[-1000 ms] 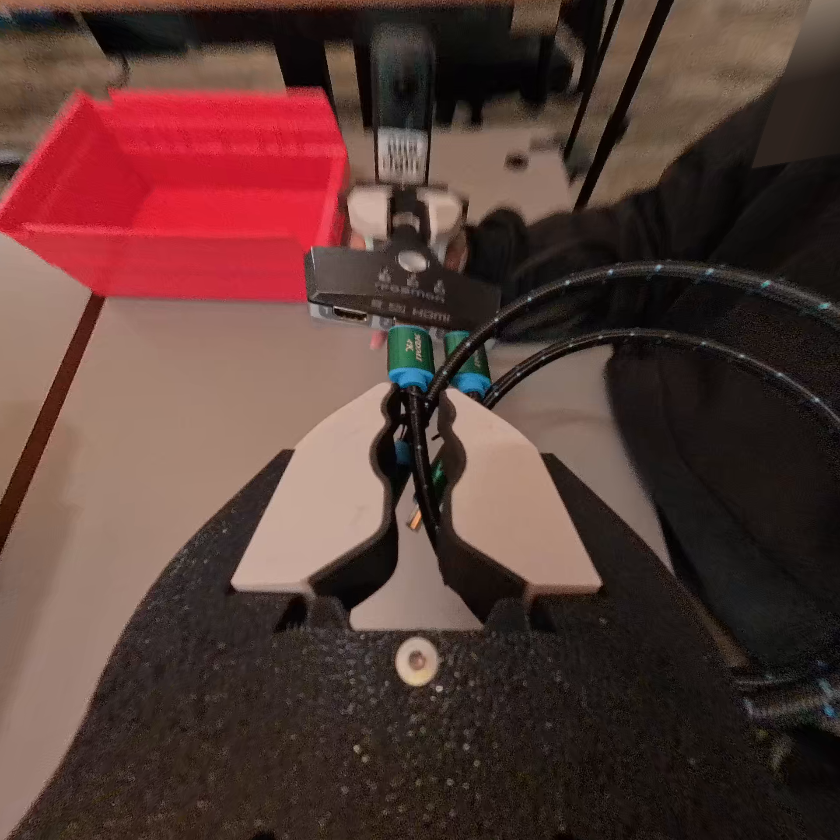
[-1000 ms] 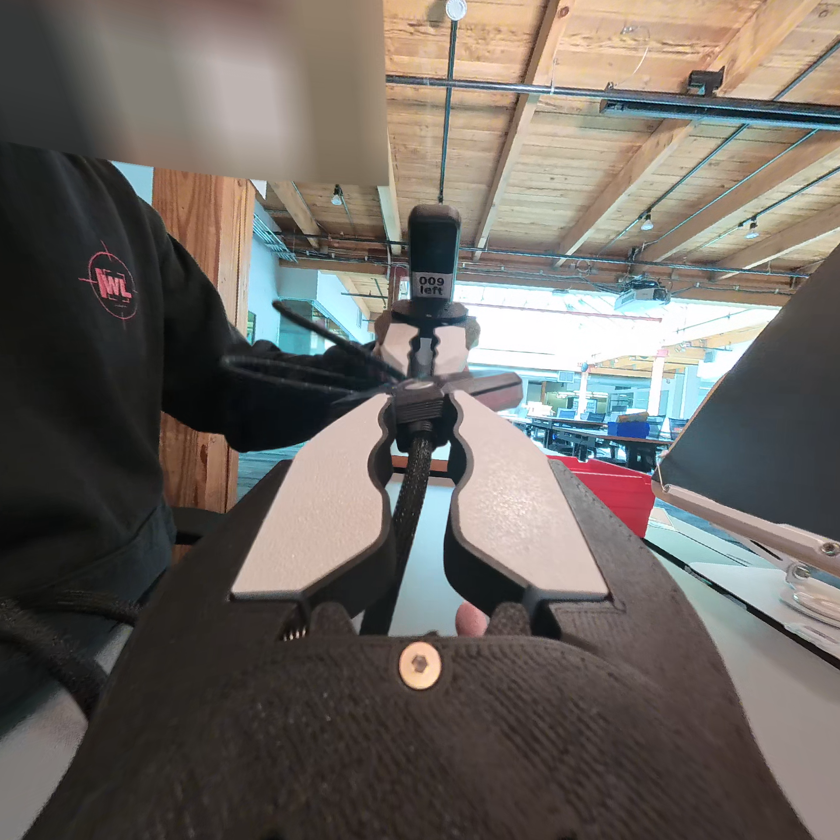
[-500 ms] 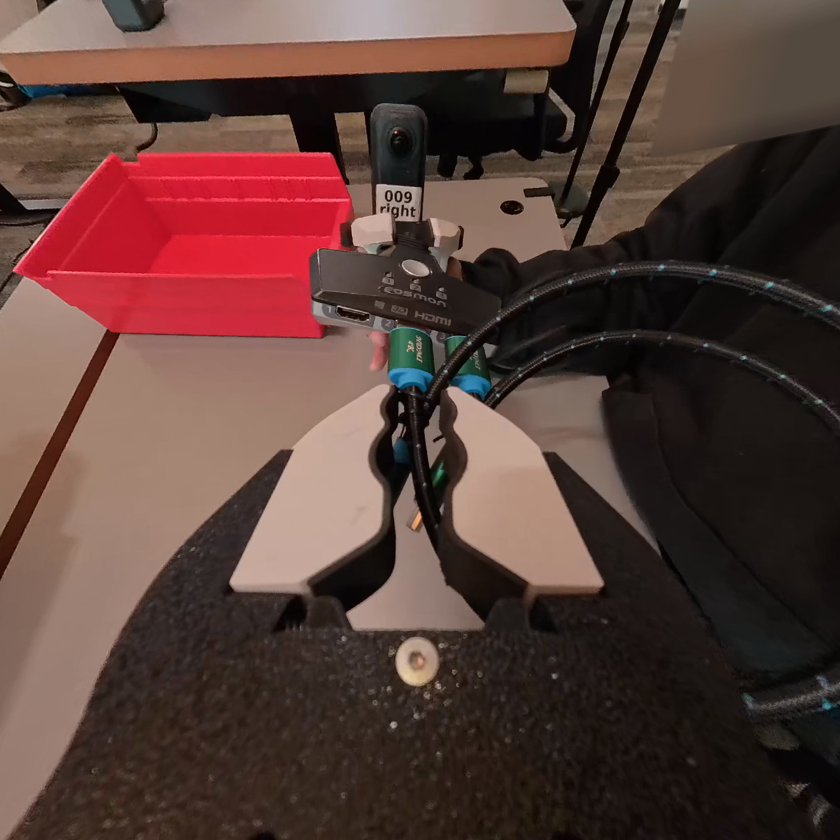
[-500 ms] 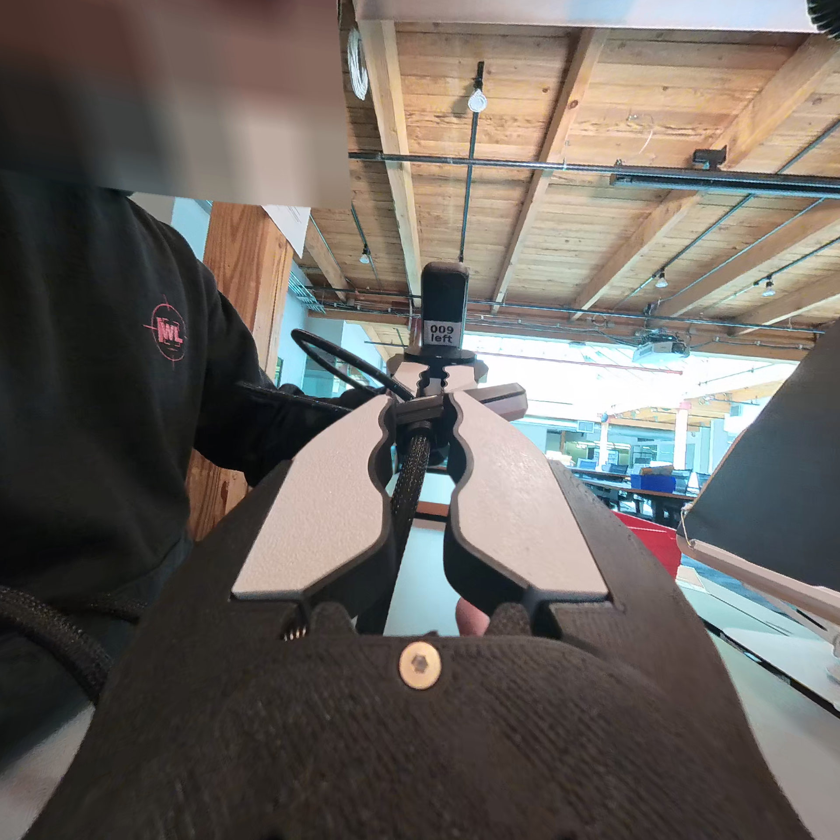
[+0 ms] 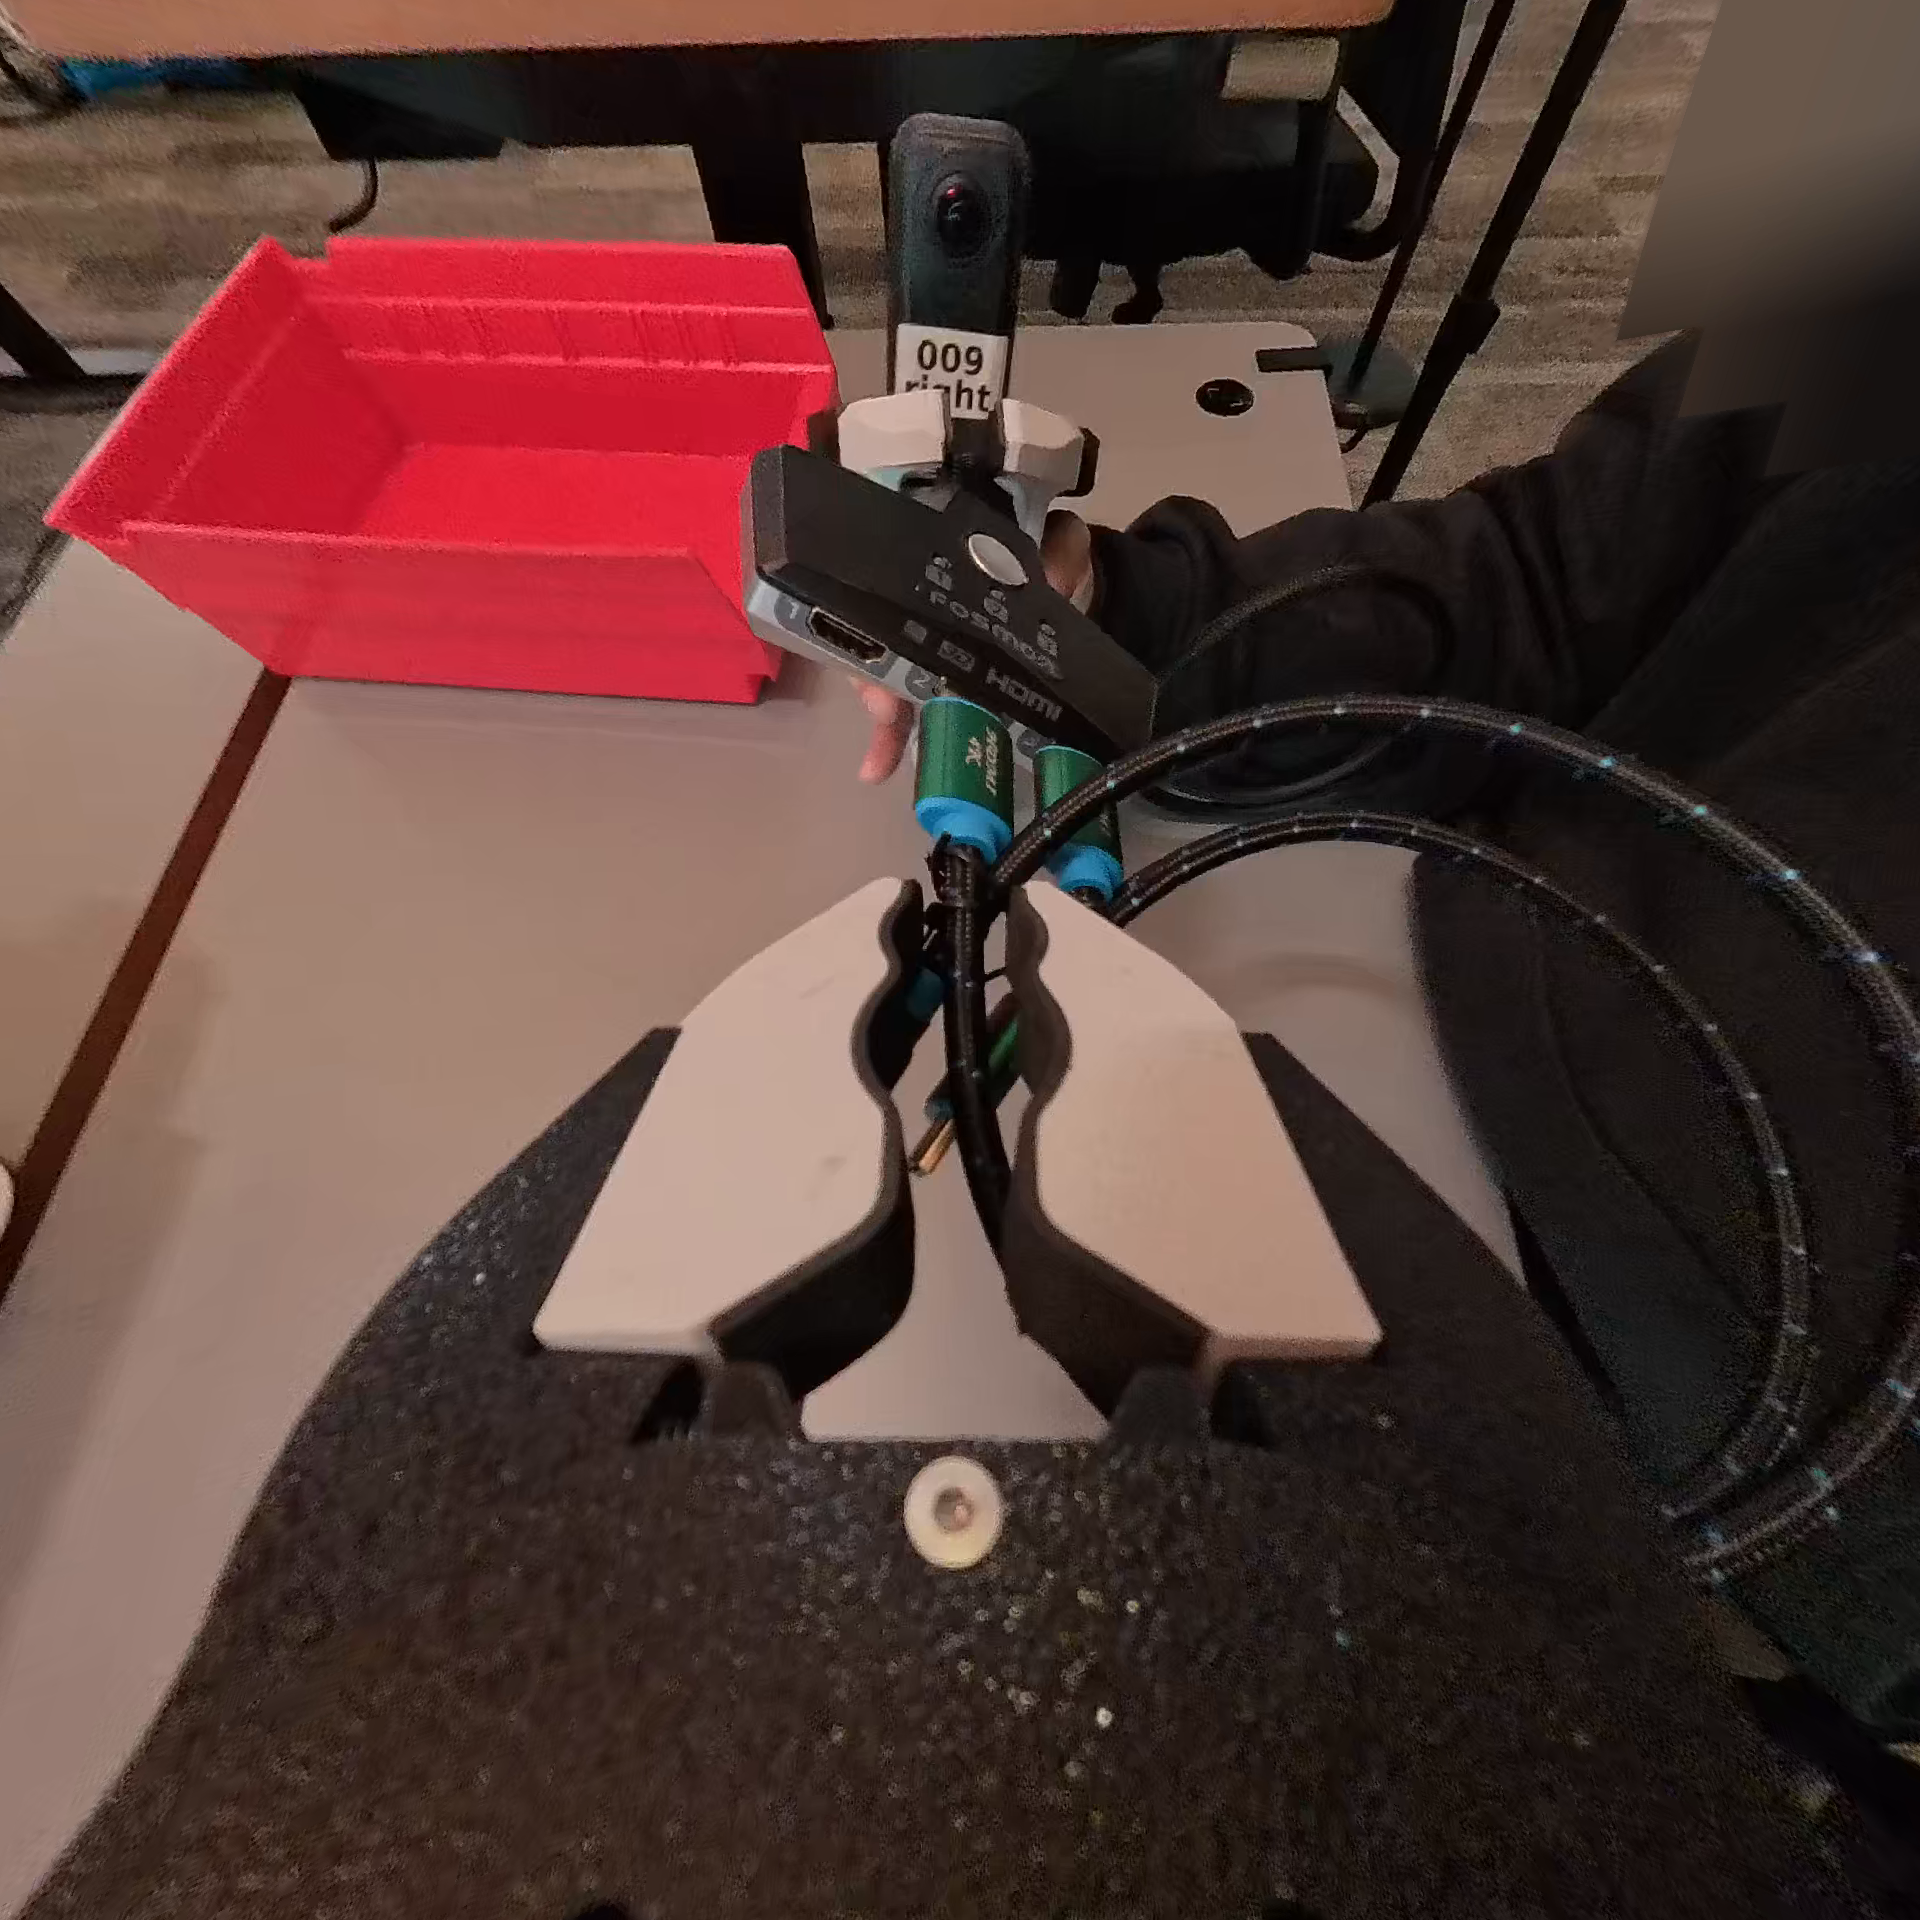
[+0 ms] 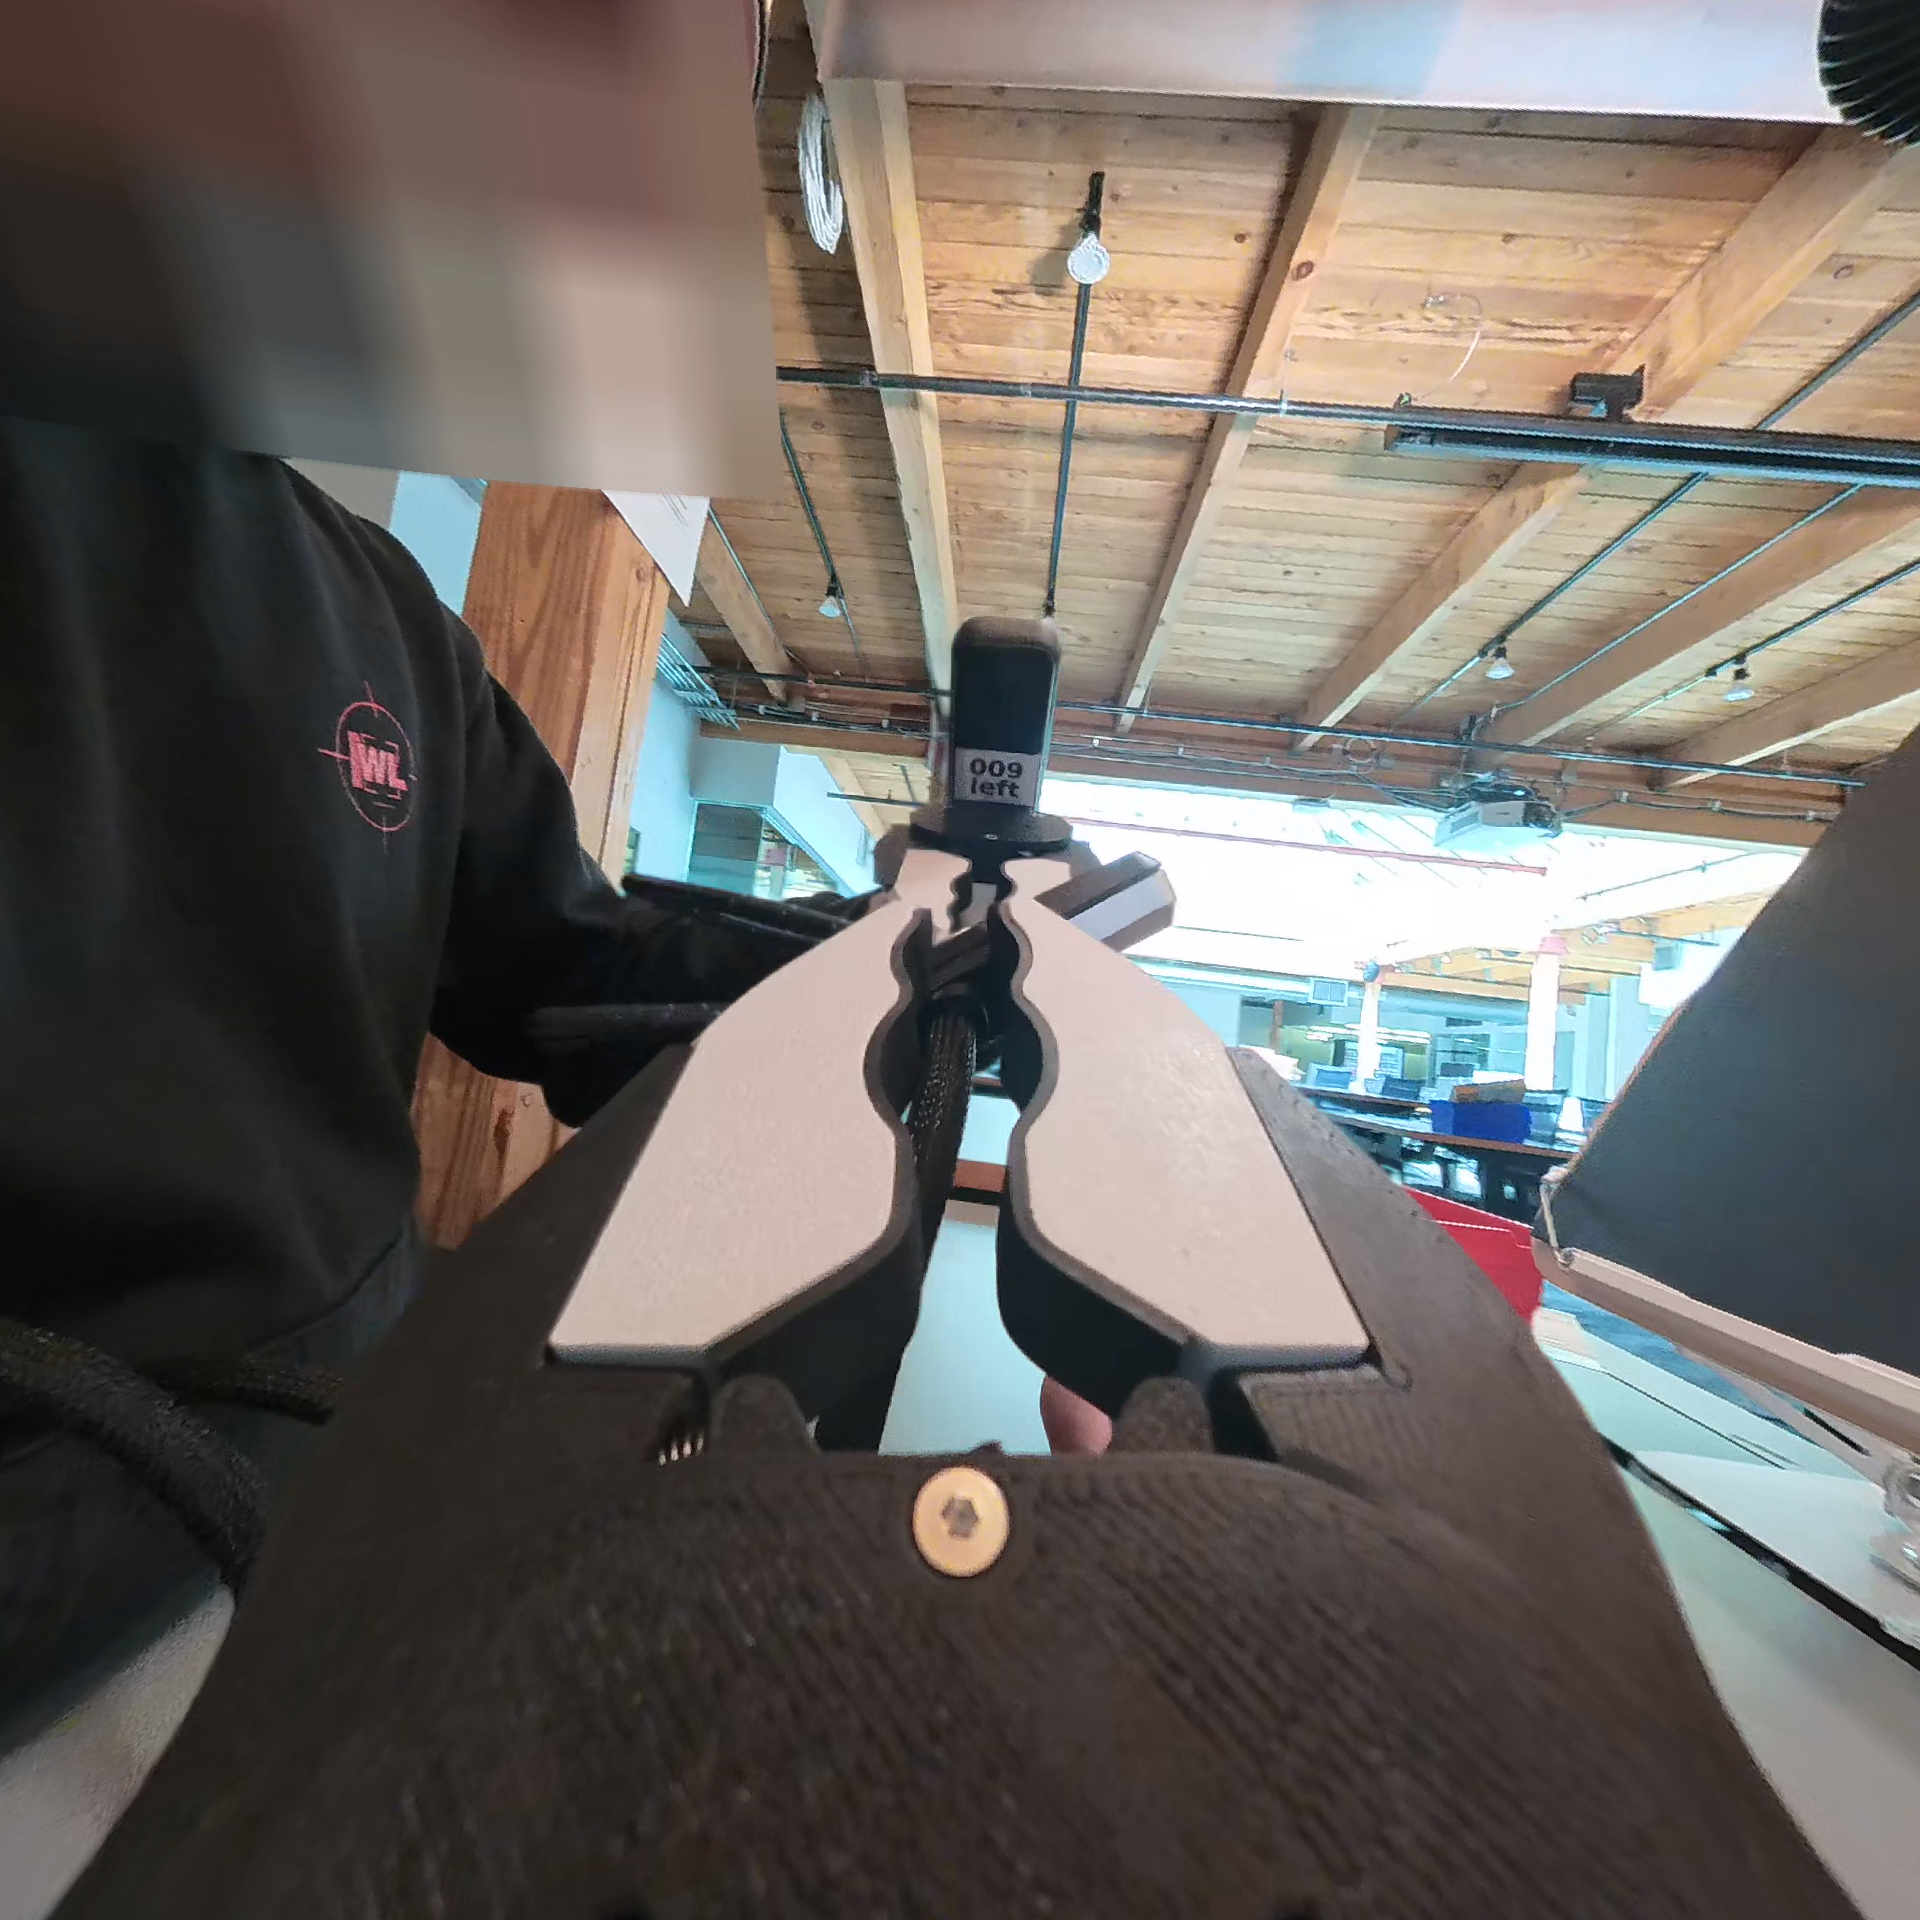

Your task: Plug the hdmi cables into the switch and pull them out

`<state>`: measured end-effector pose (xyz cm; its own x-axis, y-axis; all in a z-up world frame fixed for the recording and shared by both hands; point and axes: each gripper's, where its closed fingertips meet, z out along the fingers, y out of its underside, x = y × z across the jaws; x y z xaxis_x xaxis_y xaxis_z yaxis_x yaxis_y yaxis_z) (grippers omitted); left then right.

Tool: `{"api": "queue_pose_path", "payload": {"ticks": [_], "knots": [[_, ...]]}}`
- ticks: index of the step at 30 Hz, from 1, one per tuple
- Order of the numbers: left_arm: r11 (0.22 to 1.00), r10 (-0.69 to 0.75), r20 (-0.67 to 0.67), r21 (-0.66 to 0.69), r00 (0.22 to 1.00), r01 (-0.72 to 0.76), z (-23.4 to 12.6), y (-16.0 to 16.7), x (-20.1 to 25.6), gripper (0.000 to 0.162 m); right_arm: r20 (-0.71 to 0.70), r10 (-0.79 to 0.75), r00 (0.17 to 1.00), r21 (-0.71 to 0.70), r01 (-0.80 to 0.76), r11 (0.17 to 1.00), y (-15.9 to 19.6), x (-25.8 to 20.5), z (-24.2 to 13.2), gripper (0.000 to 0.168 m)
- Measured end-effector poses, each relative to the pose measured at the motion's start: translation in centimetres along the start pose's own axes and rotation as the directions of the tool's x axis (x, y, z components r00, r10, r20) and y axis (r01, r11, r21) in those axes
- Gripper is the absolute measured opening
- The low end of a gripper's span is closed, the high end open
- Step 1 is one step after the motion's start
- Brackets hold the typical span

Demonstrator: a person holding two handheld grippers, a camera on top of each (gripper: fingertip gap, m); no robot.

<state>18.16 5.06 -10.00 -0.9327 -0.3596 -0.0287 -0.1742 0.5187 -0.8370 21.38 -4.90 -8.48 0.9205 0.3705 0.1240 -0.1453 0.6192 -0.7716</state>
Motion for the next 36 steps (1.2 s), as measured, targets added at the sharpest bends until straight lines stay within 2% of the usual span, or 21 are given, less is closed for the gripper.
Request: {"api": "queue_pose_path", "payload": {"ticks": [5, 10, 15, 20, 31, 33, 36], "knots": [[0.981, -0.191, -0.078, 0.024, 0.979, 0.193, -0.1, 0.0, 0.1, 0.014, -0.028, -0.124, 0.992, -0.032, 0.123, 0.992, 0.3, -0.1, -0.1, 0.012], [0.91, -0.375, -0.223, 0.096, 0.9, 0.403, -0.2, 0.4, 0.8, 0.013, -0.054, -0.17, 0.984, -0.114, 0.163, 0.98, 1.0, 0.2, -0.1, 0.024], [0.841, -0.469, -0.304, 0.135, 0.829, 0.525, -0.7, 1.0, 0.6, 0.013, -0.042, -0.185, 0.982, -0.19, 0.174, 0.966, 2.1, 0.1, -0.1, 0.032], [0.828, -0.488, -0.332, 0.118, 0.807, 0.549, -0.8, 1.3, 0.8, 0.012, 0.008, -0.154, 0.988, -0.241, 0.152, 0.959, 3.4, -0.5, 0.4, 0.025], [0.804, -0.518, -0.34, 0.122, 0.785, 0.583, -0.6, 1.4, 0.0, 0.013, -0.039, -0.083, 0.996, -0.243, 0.071, 0.968, 3.3, 0.3, 0.3, 0.022], [0.836, -0.473, -0.309, 0.137, 0.825, 0.531, -0.6, 1.5, 0.0, 0.013, -0.04, -0.041, 0.998, -0.254, 0.03, 0.967, 3.3, 0.3, 0.3, 0.023], [0.917, -0.338, -0.191, 0.151, 0.921, 0.368, -0.8, 1.4, -0.2, 0.015, -0.043, -0.01, 0.999, -0.228, 0.0, 0.974, 3.2, 0.4, 0.4, 0.023]]}}
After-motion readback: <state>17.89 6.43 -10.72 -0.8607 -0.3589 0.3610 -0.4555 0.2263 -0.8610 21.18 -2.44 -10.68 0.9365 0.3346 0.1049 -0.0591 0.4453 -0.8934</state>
